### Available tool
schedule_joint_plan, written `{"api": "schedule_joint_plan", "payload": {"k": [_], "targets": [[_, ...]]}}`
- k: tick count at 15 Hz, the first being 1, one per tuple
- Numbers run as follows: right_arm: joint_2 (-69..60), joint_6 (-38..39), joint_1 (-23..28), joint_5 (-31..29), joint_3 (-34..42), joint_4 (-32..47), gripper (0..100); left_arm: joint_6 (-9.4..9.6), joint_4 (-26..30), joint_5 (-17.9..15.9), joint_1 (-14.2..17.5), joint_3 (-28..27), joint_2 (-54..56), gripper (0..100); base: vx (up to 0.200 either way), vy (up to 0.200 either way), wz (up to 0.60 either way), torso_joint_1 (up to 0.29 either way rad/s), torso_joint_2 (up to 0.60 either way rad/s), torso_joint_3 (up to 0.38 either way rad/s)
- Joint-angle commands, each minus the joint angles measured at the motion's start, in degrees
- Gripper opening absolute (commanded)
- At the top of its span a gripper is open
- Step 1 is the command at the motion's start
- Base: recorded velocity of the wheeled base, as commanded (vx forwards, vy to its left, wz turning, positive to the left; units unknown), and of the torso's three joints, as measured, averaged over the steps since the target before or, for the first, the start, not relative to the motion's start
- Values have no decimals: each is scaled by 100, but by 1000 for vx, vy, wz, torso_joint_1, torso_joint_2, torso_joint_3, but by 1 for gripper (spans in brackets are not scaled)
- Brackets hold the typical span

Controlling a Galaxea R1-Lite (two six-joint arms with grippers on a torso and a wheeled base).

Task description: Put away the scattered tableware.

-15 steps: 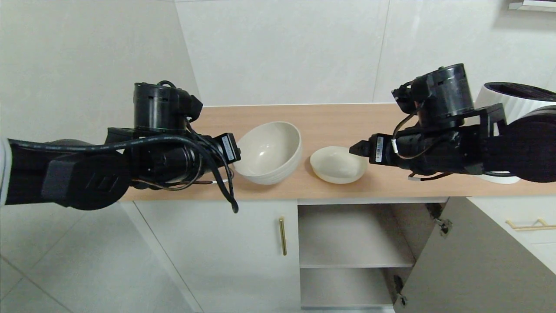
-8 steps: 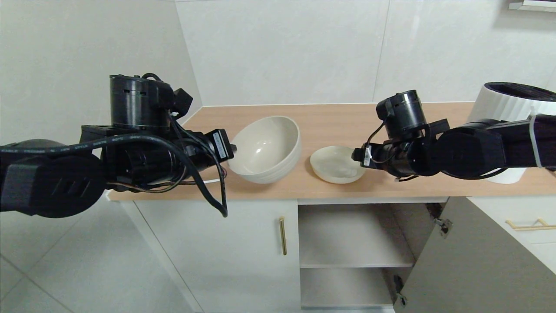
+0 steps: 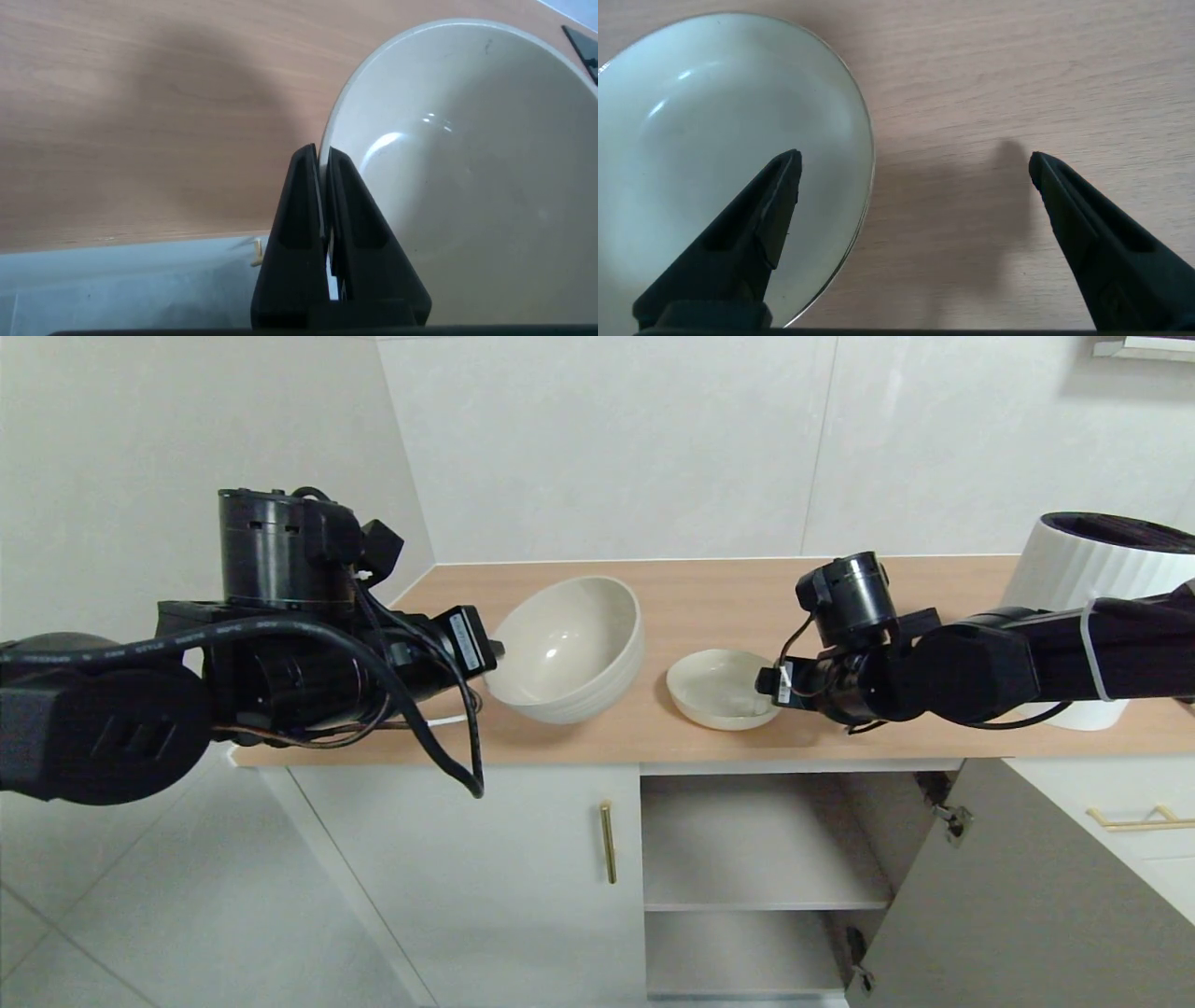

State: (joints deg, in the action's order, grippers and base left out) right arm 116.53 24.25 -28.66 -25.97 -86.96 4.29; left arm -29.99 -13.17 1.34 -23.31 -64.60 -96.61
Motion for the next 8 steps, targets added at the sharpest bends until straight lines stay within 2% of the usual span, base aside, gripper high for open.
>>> {"api": "schedule_joint_plan", "payload": {"k": [1,6,7,8], "targets": [[45,1,1,4,-6,2,100,2,-2,7,2,0,19,0,0,0,0,0,0,0],[28,89,1,21,-23,-25,100,2,-2,7,2,0,28,0,0,0,0,0,0,0],[-7,98,1,21,-23,-25,0,2,-2,7,2,0,28,0,0,0,0,0,0,0],[-51,89,-8,39,-14,-7,0,-7,-2,-2,-7,0,28,0,0,0,0,0,0,0]]}}
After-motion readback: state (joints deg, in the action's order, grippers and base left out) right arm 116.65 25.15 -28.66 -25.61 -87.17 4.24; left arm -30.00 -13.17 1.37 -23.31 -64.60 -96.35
